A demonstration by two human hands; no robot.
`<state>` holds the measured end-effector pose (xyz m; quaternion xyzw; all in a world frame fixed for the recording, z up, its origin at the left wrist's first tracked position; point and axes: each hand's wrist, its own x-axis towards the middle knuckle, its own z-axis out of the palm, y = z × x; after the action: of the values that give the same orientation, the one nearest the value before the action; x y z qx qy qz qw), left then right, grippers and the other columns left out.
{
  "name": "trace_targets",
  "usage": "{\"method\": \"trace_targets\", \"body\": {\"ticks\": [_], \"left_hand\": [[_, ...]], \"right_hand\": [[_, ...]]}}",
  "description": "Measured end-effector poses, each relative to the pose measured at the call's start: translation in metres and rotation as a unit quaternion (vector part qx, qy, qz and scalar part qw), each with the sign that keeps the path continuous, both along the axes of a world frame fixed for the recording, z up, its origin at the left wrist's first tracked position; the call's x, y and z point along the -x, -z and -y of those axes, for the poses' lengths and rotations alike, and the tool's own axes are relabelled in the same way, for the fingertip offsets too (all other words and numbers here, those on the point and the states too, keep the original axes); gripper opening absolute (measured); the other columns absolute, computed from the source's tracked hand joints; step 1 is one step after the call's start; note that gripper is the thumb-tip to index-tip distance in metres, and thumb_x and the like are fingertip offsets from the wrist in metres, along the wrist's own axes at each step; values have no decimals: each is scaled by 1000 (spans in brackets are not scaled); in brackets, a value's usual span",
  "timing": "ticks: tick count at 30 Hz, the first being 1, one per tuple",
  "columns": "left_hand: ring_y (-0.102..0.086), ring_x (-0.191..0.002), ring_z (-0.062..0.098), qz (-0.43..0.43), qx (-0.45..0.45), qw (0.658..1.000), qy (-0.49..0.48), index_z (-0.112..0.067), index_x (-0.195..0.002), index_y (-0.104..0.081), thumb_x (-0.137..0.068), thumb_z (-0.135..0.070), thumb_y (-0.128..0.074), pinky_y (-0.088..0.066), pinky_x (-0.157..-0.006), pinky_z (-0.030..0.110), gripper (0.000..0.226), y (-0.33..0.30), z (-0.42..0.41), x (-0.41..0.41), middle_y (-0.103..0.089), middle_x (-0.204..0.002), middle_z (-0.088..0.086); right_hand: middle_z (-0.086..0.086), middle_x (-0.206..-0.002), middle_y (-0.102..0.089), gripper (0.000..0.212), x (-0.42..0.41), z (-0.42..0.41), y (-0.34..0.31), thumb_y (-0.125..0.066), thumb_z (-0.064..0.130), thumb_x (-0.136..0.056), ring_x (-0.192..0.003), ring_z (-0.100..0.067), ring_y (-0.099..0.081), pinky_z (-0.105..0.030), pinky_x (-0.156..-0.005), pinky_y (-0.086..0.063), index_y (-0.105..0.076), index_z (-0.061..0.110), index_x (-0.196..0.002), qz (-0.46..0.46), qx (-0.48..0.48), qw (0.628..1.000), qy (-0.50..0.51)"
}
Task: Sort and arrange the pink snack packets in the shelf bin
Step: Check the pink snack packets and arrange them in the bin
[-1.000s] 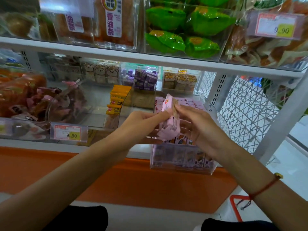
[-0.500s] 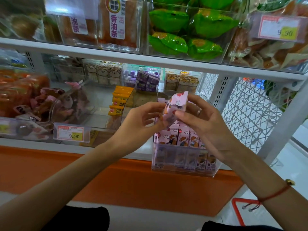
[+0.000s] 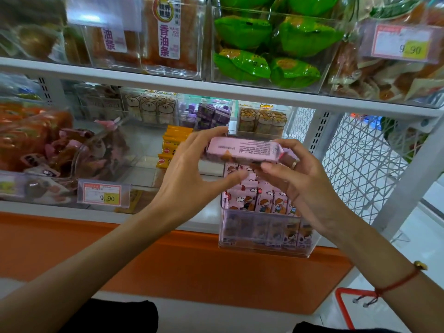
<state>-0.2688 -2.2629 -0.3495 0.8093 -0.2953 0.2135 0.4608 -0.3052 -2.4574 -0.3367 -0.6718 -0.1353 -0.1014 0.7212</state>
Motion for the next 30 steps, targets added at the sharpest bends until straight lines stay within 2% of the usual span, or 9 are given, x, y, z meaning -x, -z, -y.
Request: {"method": "trace_targets", "body": {"ticks": [2, 6, 9, 14, 18, 20, 22, 25, 30], "left_hand": [[-57, -107, 3, -49, 41, 998, 20, -31, -128, -50, -74, -52, -64, -52, -90, 29, 60, 1, -1, -2, -59, -117, -17], [-62, -100, 3, -16, 75, 996, 37, -29, -108, -57, -71, -38, -73, -55, -85, 24, 41, 2, -4, -2, -64, -108, -14], [-63, -99, 4, -15, 80, 996, 40, -28, -106, -57, -72, -31, -77, -54, -85, 23, 40, 3, -4, -1, -65, -108, -12], [-60, -103, 0, -69, 72, 994, 48, -33, -117, -54, -76, -45, -67, -54, -89, 26, 44, 8, 2, -4, -62, -116, -18], [-44, -112, -5, -174, 18, 984, -17, -31, -145, -27, -79, -46, -68, -42, -96, 27, 78, 22, 10, -14, -40, -141, -13], [-43, -115, 2, -250, 2, 968, -11, -25, -148, -24, -88, -42, -61, -41, -91, 25, 72, 29, 13, -15, -40, -145, -8], [-50, -118, 8, -277, 12, 961, 19, -26, -141, -38, -95, -32, -54, -43, -90, 25, 49, 33, 16, -15, -49, -138, -8], [-58, -115, 13, -266, 17, 963, 40, -34, -123, -52, -99, -19, -48, -48, -94, 31, 29, 28, 18, -15, -61, -125, -11], [-61, -112, 16, -275, 7, 960, 48, -25, -131, -54, -100, -15, -45, -46, -101, 46, 34, 22, 9, -18, -65, -122, -7]], "right_hand": [[-4, -102, -72, 43, -1, 3, 1, -74, 16, -59, -104, -24, -66, -36, -90, -54, -61, 21, -100, 10, 5, 1000, 1], [3, -102, -70, 40, 3, 7, 0, -73, 12, -61, -103, -20, -66, -31, -85, -56, -63, 23, -98, 60, 70, 996, 15], [6, -101, -69, 42, 5, 8, -2, -74, 12, -61, -101, -19, -67, -28, -84, -55, -63, 22, -100, 73, 89, 993, 25], [6, -106, -71, 48, 7, 2, 0, -73, 27, -63, -98, -13, -68, -26, -79, -57, -62, 21, -109, 54, 70, 994, 62], [5, -96, -71, 38, -2, 4, 2, -69, 30, -75, -91, -12, -69, -25, -77, -56, -62, 18, -110, 39, 20, 984, 173], [4, -100, -68, 36, -11, 10, 4, -67, 24, -83, -93, -13, -68, -29, -83, -54, -57, 16, -116, 21, 11, 969, 248], [5, -102, -64, 39, -21, 14, 6, -66, 22, -87, -92, -10, -67, -26, -82, -53, -47, 19, -120, 13, 18, 956, 291], [5, -100, -64, 34, -40, 9, 8, -64, 18, -89, -85, -5, -67, -15, -71, -54, -41, 23, -114, 24, 73, 955, 287], [9, -92, -54, 30, -88, -10, 8, -63, 12, -88, -74, 2, -55, -9, -50, -46, -43, 19, -110, 18, 267, 941, 207]]}}
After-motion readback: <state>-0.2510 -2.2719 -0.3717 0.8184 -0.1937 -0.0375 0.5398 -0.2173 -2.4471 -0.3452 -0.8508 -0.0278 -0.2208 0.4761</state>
